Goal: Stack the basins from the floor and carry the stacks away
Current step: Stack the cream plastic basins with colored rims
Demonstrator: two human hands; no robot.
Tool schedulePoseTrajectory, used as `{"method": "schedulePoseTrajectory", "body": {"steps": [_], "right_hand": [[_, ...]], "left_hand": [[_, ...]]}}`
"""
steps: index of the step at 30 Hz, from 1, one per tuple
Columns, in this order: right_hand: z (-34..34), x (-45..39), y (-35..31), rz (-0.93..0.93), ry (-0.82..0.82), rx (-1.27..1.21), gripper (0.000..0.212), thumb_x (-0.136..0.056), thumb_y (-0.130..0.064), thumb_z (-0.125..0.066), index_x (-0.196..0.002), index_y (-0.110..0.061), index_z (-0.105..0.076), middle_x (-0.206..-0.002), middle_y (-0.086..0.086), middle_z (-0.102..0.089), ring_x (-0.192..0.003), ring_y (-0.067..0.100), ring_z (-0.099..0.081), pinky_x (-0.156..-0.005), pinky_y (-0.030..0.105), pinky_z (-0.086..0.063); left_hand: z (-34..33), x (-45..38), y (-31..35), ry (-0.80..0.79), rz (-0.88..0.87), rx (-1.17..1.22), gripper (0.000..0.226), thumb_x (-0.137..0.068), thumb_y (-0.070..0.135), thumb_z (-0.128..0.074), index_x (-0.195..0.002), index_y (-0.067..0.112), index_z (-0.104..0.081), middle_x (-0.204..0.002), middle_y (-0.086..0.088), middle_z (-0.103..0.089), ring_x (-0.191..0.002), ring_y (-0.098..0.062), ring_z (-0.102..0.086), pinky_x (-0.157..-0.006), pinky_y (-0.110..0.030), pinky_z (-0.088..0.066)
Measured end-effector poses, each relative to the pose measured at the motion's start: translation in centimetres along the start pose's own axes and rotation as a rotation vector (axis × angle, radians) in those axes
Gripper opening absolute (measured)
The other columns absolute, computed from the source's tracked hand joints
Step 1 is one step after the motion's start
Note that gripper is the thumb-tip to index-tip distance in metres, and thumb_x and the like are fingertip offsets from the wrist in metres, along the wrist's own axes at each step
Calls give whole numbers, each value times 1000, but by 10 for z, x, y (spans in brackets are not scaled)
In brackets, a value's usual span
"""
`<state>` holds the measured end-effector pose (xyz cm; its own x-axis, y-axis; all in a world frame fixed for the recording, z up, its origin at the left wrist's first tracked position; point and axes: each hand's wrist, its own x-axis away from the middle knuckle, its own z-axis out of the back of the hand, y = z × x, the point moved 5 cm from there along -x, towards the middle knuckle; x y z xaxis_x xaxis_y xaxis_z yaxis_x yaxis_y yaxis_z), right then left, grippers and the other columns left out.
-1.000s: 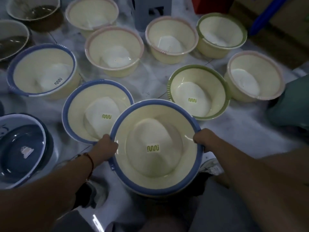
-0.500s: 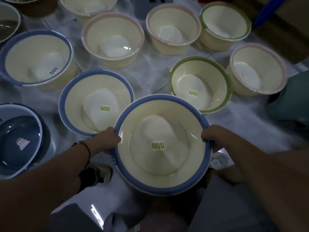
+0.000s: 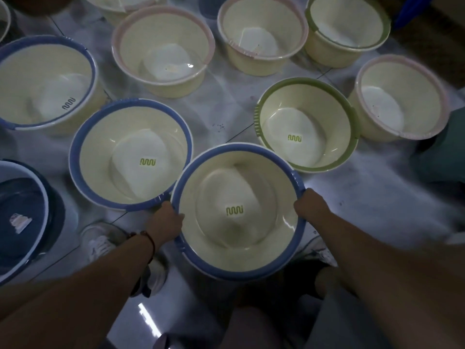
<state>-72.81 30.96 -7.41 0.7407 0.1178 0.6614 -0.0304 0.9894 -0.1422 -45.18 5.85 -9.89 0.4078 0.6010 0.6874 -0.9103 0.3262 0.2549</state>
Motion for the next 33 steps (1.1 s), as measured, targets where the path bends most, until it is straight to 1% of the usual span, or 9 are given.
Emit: {"method": "schedulePoseTrajectory", "body": {"steps": [3,10,14,17,20,23,26,29,33], "right_hand": [[-13,-13,-11,67,46,-37,32,-95,-7,-50,-125,3,-46,-123,20,-58,-113,34,-59,-90,36,-46],[-31,-35,-16,83,-6,-17,40,-92,-9,-54,-130,-5,-41,-127,17,-54,-115,34,-57,-92,38,-47],[-34,-39,-13,89,-93,75,44,-93,-10,-55,-133,-5,-40,-128,17,-54,-116,33,-57,-93,37,-47],[-23,-31,-20,165,-116,123,48,-89,-14,-61,-133,-8,-42,-126,14,-58,-111,29,-60,-94,37,-51],[3,-6,-45,327,-44,279,69,-89,-25,-61,-149,-16,-27,-141,10,-48,-123,29,-54,-97,40,-48],[32,30,-84,538,123,456,74,-90,-35,-56,-153,-18,-20,-150,8,-36,-134,31,-40,-108,43,-37],[51,73,-121,674,186,580,78,-94,-45,-52,-156,-19,-12,-161,8,-18,-144,34,-23,-116,47,-24],[58,114,-158,817,238,626,80,-92,-51,-52,-156,-20,-14,-162,9,-17,-146,33,-20,-118,47,-19],[45,154,-206,923,256,684,83,-92,-57,-50,-157,-23,-12,-164,9,-12,-149,33,-16,-120,50,-16]], "left_hand": [[-3,-22,-13,63,8,68,24,-97,24,-61,-98,6,-45,-102,-21,-66,-83,-30,-59,-71,-32,-42],[-16,-49,-22,49,34,40,25,-94,23,-63,-105,3,-51,-103,-15,-66,-86,-26,-57,-79,-34,-47],[-17,-46,-18,19,9,-65,30,-97,26,-60,-114,3,-51,-111,-13,-65,-100,-26,-62,-84,-32,-47],[-7,-39,-11,-76,-49,-171,36,-98,39,-55,-109,5,-56,-106,-7,-66,-95,-21,-65,-84,-33,-53],[22,-23,4,-80,-177,-301,39,-95,48,-50,-115,15,-56,-111,-7,-69,-97,-23,-66,-86,-36,-54],[76,14,32,89,-298,-437,59,-94,52,-49,-143,23,-36,-134,-9,-53,-115,-31,-59,-93,-42,-48],[137,55,55,279,-386,-534,71,-95,55,-46,-155,27,-19,-160,-11,-22,-135,-34,-41,-104,-46,-39],[185,84,43,364,-361,-550,79,-95,61,-42,-158,28,-6,-165,-12,-2,-148,-35,-18,-116,-51,-24],[224,107,3,460,-297,-543,83,-93,67,-38,-158,27,-3,-166,-11,0,-151,-34,-8,-119,-52,-15]]}}
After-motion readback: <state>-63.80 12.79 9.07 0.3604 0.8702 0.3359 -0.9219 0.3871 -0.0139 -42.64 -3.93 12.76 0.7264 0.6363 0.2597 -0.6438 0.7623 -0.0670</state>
